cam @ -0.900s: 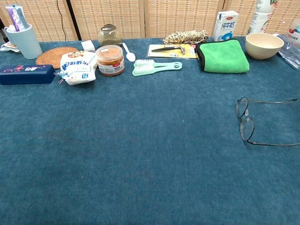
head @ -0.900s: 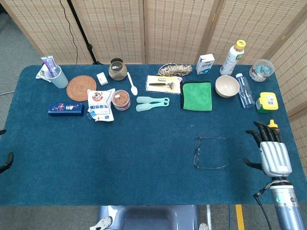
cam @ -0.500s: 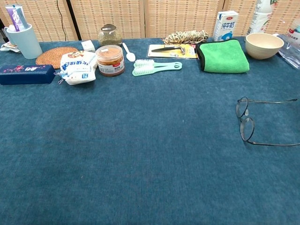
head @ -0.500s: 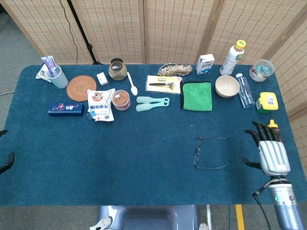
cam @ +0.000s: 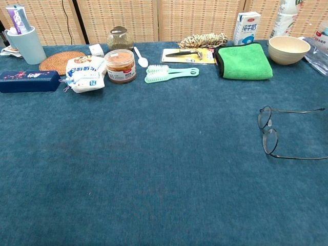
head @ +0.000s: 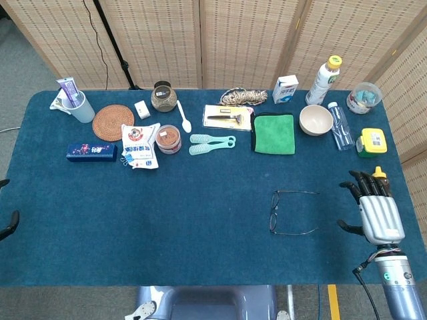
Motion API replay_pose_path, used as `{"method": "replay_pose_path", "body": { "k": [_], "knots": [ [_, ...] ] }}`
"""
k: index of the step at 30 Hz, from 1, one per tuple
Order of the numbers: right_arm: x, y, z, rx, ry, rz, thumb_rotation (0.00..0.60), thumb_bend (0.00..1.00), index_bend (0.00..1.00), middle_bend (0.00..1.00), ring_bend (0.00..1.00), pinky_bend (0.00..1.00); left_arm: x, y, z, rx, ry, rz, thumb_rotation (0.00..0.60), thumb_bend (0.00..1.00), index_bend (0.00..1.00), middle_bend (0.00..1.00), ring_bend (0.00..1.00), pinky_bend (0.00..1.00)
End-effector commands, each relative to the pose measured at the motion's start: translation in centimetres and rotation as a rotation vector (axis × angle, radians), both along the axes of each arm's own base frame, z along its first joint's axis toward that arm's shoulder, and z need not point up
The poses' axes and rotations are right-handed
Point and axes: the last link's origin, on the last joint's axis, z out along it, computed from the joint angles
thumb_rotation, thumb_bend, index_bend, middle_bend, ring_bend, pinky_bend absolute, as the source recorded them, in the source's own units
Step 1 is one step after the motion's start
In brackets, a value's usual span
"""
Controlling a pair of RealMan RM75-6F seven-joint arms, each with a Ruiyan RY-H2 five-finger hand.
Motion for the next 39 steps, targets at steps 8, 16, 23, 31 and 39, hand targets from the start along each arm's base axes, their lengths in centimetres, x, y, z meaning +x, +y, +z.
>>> {"method": "replay_pose_path", "body": {
  "k": [8,16,23,31,39],
  "knots": [
    [1.1,-0.7,-0.9,0.113,0.014,0.044,0.6,0.04,0.42,0.32,0.21,0.14,0.3,0.3,0.2,0.002,0.01,-0.009,0.59,0.38,0.2,0.11,0.09,0.05],
    [2.3,-1.1,-3.1,0.283,0.001,0.082,0.6,0.04,0.45,0.34,0.22,0.15,0.7,0.7,0.4,0.002,0.014,-0.026,0.591,0.38,0.2,0.11,0.09,0.05],
    [3.2,-1.7,-5.0,0.379,0.016,0.117,0.6,0.04,0.44,0.32,0.21,0.15,0.9,1.0,0.7,0.008,0.019,-0.037,0.592,0.38,0.2,0.11,0.09,0.05],
    [4.0,-2.5,-6.7,0.451,0.062,0.138,0.6,0.04,0.39,0.2,0.11,0.07,1.1,1.2,0.7,0.004,0.02,-0.044,0.593,0.38,0.2,0.11,0.09,0.05],
    [4.5,-3.0,-8.6,0.545,0.14,0.114,0.6,0.04,0.33,0.12,0.04,0.02,0.9,1.5,0.6,-0.001,0.017,-0.041,0.592,0.38,0.2,0.11,0.09,0.05]
  ]
}}
